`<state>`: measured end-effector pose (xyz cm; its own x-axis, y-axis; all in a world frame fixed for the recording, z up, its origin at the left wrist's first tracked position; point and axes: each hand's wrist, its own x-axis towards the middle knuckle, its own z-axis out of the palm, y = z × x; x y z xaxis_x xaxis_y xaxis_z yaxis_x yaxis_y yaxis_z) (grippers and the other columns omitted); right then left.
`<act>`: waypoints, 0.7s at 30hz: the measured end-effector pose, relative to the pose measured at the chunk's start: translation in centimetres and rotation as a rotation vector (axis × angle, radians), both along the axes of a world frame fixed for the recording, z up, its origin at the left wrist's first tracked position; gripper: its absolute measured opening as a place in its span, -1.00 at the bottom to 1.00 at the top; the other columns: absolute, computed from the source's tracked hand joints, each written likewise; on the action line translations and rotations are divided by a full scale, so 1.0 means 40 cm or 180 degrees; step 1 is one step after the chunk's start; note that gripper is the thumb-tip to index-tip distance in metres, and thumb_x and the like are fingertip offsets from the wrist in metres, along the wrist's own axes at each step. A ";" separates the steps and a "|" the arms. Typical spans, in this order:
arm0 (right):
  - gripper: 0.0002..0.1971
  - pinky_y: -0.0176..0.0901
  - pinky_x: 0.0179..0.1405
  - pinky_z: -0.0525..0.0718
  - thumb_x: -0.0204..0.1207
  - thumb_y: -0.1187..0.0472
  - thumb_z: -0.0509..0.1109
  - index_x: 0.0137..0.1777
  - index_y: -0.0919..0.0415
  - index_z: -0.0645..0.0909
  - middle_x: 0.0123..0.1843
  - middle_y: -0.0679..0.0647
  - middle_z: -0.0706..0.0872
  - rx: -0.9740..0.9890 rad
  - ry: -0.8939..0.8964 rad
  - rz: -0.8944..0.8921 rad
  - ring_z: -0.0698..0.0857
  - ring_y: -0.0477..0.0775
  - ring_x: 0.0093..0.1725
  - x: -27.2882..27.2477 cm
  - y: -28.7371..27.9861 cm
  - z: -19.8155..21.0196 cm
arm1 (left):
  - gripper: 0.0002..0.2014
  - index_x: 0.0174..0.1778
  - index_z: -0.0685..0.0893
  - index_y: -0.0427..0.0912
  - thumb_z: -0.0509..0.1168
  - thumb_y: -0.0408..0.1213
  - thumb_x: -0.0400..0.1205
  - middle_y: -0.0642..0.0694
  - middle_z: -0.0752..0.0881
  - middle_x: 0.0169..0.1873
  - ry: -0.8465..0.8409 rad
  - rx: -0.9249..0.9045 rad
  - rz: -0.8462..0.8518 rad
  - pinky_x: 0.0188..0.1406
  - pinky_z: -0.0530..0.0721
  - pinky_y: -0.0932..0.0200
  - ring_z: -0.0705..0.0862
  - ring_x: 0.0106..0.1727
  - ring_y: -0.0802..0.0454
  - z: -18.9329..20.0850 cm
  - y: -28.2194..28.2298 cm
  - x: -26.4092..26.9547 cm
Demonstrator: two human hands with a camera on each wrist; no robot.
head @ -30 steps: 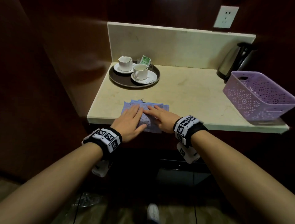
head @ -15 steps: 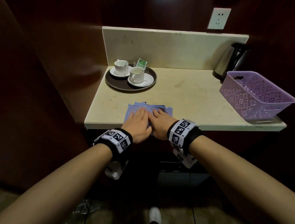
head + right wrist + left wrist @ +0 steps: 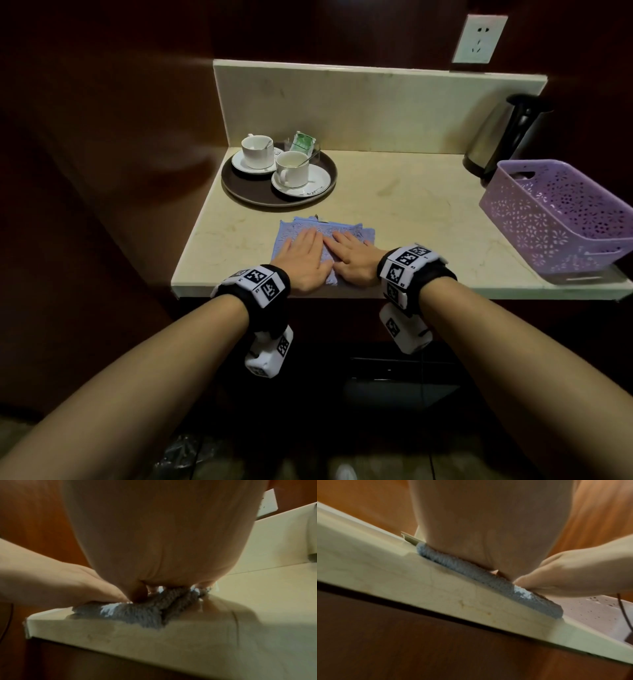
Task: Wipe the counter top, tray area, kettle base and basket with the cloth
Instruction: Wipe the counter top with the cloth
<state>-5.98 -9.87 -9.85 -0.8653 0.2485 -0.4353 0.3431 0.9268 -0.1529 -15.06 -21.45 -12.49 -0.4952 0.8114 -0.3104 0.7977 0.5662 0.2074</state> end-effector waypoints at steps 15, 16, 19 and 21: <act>-0.38 0.18 0.67 -0.19 0.75 -0.01 -0.07 0.73 0.01 -0.24 0.76 0.04 -0.22 0.0020 -0.0073 0.0117 -0.19 0.09 0.74 -0.091 0.156 0.004 | -0.30 0.73 -0.23 -0.22 -0.19 0.09 0.77 -0.13 -0.24 0.72 0.0115 -0.0092 0.0229 0.70 -0.22 -0.07 -0.26 0.73 -0.01 -0.001 0.150 -0.060; -0.38 0.18 0.67 -0.20 0.76 -0.01 -0.07 0.73 0.00 -0.25 0.76 0.04 -0.22 0.0008 -0.0079 0.0131 -0.19 0.09 0.74 -0.098 0.164 0.003 | -0.30 0.73 -0.22 -0.21 -0.19 0.10 0.76 -0.12 -0.23 0.73 0.0124 -0.0077 0.0257 0.70 -0.21 -0.06 -0.25 0.73 0.00 0.000 0.155 -0.063; -0.38 0.19 0.67 -0.21 0.76 0.01 -0.05 0.73 0.00 -0.23 0.76 0.05 -0.21 -0.0020 -0.0069 0.0154 -0.19 0.08 0.74 -0.113 0.181 0.000 | -0.29 0.73 -0.19 -0.21 -0.17 0.10 0.76 -0.12 -0.20 0.73 0.0143 -0.0031 0.0320 0.69 -0.18 -0.04 -0.22 0.73 0.01 0.005 0.165 -0.067; -0.36 0.17 0.68 -0.15 0.74 0.07 0.03 0.74 0.02 -0.17 0.77 0.08 -0.15 -0.0165 0.0004 0.0185 -0.13 0.10 0.75 -0.114 0.185 0.014 | -0.28 0.74 -0.15 -0.22 -0.14 0.13 0.75 -0.13 -0.15 0.73 0.0194 0.0016 0.0303 0.66 -0.13 -0.06 -0.18 0.74 0.00 0.006 0.169 -0.071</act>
